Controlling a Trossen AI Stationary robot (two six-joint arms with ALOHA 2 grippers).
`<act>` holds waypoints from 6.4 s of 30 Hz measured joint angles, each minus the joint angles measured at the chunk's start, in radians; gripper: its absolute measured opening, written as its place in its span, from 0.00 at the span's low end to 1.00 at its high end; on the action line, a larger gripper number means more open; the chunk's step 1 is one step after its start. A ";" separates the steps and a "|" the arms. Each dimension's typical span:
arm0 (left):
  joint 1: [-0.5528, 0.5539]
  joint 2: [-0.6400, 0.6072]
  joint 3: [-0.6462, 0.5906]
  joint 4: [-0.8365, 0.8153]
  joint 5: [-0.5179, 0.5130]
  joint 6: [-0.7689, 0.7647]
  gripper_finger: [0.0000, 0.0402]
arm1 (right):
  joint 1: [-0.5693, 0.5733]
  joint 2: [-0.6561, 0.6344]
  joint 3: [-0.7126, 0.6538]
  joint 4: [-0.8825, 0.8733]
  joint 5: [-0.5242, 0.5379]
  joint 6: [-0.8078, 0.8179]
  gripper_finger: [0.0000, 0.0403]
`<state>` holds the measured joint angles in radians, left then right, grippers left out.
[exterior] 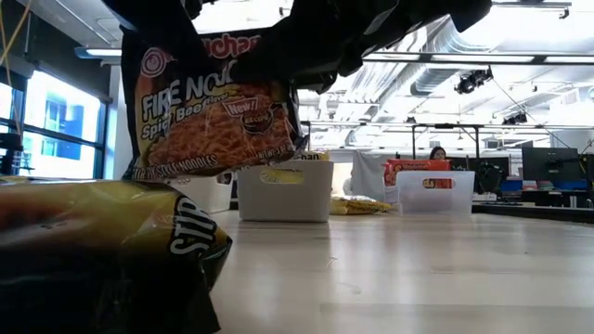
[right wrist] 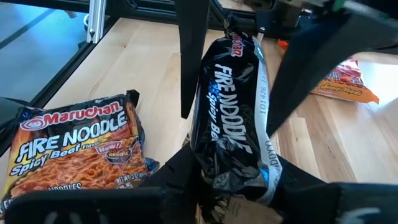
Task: Sort Maruchan noodles
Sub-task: Put the top black noodle pack into the white bin
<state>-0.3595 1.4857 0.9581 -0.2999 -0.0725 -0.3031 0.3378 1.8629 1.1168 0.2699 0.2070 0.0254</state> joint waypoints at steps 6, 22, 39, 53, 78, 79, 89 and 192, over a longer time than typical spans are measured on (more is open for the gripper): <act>0.007 0.000 0.000 -0.001 0.042 0.026 0.34 | 0.000 0.000 0.000 0.013 0.006 0.000 0.22; 0.022 -0.086 -0.002 -0.148 0.012 0.108 0.21 | 0.010 0.000 0.000 0.024 0.144 -0.007 0.48; 0.449 -0.427 -0.001 -0.589 -0.109 0.593 0.21 | 0.009 -0.021 0.000 -0.081 0.116 -0.032 0.19; 1.057 -0.261 0.183 -0.595 0.147 1.051 0.21 | -0.007 -0.021 0.000 -0.119 0.068 -0.052 0.04; 1.309 0.008 0.186 -0.481 0.254 1.223 0.21 | -0.058 -0.021 -0.001 -0.158 0.024 -0.079 0.00; 1.314 0.008 0.186 -0.481 0.261 1.223 0.21 | -0.059 -0.021 0.000 -0.158 0.024 -0.079 0.00; 1.339 0.008 0.138 -0.406 0.288 1.220 0.21 | -0.059 -0.021 0.000 -0.155 0.024 -0.078 0.00; 1.210 -0.010 0.118 -0.340 -0.009 1.094 0.17 | -0.087 -0.019 -0.144 0.046 0.031 -0.052 0.00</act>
<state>0.8505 1.4758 1.0763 -0.6395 -0.0816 0.7908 0.2508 1.8439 0.9730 0.3157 0.2384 -0.0265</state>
